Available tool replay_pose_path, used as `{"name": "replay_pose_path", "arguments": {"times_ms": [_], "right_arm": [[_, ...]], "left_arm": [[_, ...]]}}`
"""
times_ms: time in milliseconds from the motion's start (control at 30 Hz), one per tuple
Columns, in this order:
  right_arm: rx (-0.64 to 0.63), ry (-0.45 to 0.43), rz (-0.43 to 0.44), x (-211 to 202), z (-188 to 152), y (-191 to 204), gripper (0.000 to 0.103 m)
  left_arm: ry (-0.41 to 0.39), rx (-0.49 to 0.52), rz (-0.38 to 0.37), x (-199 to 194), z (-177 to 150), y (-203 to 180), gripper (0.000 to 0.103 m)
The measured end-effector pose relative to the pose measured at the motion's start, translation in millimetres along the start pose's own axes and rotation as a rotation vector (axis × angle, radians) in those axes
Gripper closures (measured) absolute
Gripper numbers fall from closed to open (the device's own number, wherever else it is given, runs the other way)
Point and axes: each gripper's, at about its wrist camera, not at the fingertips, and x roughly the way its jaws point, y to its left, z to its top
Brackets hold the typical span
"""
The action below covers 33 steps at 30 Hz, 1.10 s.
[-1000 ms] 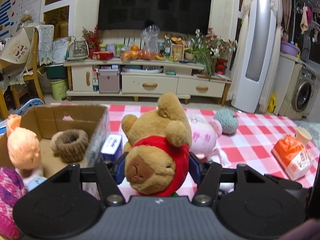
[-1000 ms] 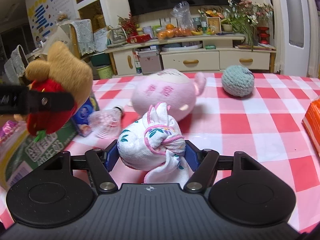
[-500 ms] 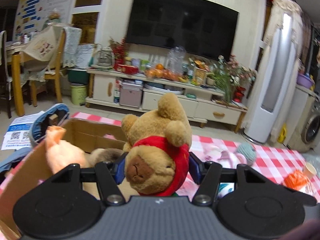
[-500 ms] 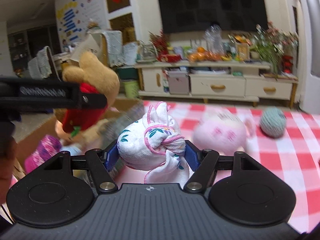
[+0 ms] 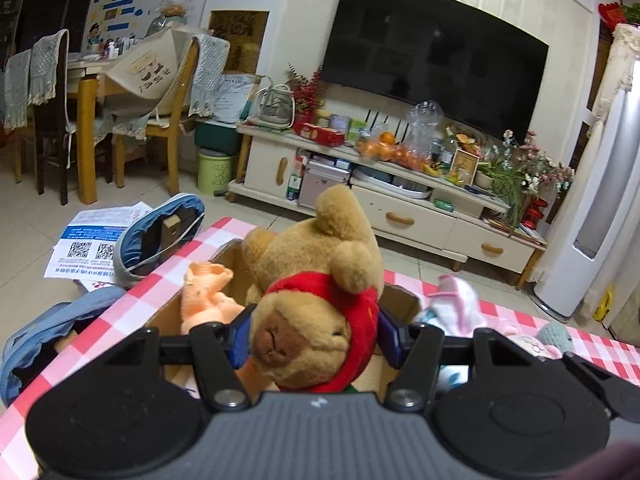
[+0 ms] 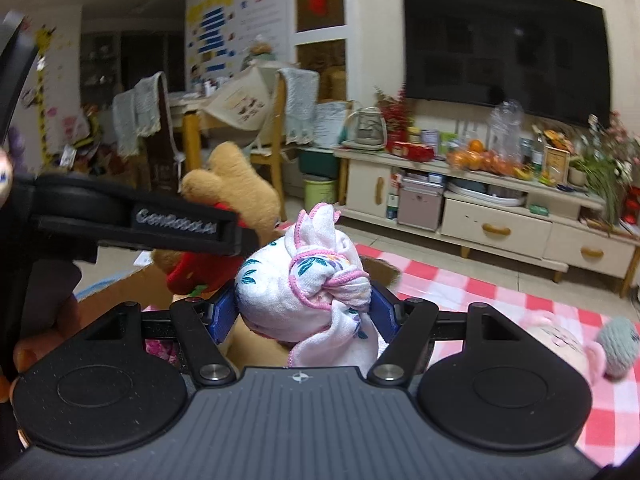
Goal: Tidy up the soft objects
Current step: 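Carry both held toys into the cardboard box and open both tools, then move both open tools toward the pink pig plush and teal knitted ball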
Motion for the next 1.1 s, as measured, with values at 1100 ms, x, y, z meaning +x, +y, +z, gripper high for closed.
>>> {"name": "replay_pose_path", "arguments": {"times_ms": [1100], "right_arm": [[0.086,-0.007,-0.115,-77.4,-35.3,-30.8,0.003]], "left_arm": [[0.034,0.058,0.032,5.9,-4.9,-13.3,0.013]]}}
